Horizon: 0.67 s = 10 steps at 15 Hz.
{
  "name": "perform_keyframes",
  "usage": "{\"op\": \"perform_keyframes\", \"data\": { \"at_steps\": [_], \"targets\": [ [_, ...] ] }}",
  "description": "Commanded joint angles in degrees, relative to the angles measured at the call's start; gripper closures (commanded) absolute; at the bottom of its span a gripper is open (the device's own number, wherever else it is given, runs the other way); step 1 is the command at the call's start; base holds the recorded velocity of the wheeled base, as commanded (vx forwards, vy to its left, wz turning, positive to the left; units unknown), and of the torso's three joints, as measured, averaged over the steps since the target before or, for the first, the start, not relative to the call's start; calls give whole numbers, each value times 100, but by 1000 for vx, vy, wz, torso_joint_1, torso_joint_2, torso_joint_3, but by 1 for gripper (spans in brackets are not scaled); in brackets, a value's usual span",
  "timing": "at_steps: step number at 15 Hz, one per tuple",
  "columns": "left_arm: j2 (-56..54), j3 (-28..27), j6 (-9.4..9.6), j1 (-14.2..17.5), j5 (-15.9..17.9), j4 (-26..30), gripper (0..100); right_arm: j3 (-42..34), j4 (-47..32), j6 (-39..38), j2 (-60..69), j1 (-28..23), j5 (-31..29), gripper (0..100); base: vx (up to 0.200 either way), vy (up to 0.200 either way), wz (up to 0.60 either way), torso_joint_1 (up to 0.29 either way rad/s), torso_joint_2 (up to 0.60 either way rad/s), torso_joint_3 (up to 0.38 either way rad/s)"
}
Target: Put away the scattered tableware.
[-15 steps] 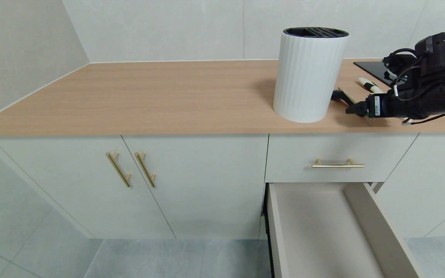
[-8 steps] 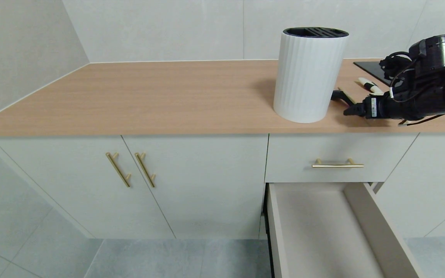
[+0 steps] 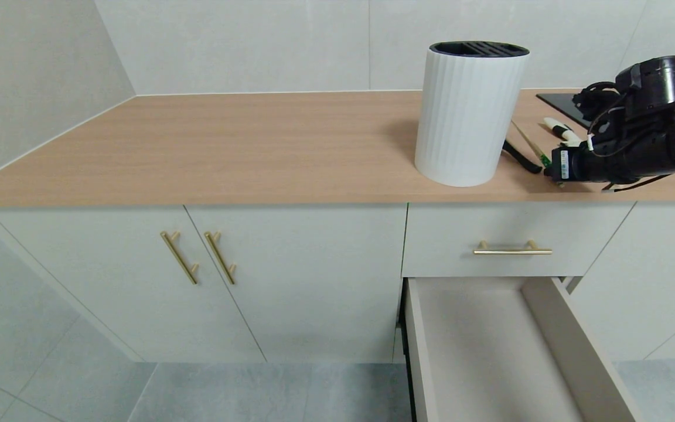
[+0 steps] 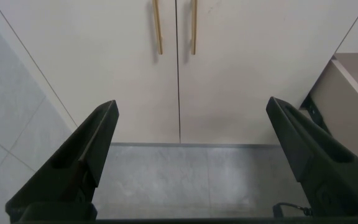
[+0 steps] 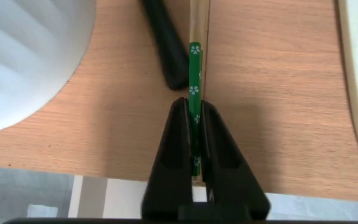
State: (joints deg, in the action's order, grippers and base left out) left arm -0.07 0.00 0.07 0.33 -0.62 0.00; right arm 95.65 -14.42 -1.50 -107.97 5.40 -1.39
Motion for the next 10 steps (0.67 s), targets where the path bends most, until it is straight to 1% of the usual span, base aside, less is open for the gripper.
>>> {"op": "perform_keyframes", "data": {
  "at_steps": [1, 3, 5, 7, 9, 10],
  "targets": [
    [7, 0, -7, 2, -8, 0, 0, -64, 1, -8, 285, -30, -160, 100, 0, 0, 0, 0, 0, 0],
    [7, 0, -7, 2, -8, 0, 0, -275, 18, -35, 734, -92, -248, 100, 0, 0, 0, 0, 0, 0],
    [7, 0, 1, 2, 1, 0, 0, -661, 27, -61, 1287, -127, -230, 100, 0, 0, 0, 0, 0, 0],
    [7, 0, -7, 2, -8, 0, 0, -1321, 89, -228, 1929, -136, -177, 100, 0, 0, 0, 0, 0, 0],
    [7, 0, 1, 2, 1, 0, 0, -1769, 133, -333, 2386, -250, -90, 100, 0, 0, 0, 0, 0, 0],
    [7, 0, 1, 2, -8, 0, 0, -2270, 150, -377, 2755, -285, 77, 100, 0, 0, 0, 0, 0, 0]
  ]
}}
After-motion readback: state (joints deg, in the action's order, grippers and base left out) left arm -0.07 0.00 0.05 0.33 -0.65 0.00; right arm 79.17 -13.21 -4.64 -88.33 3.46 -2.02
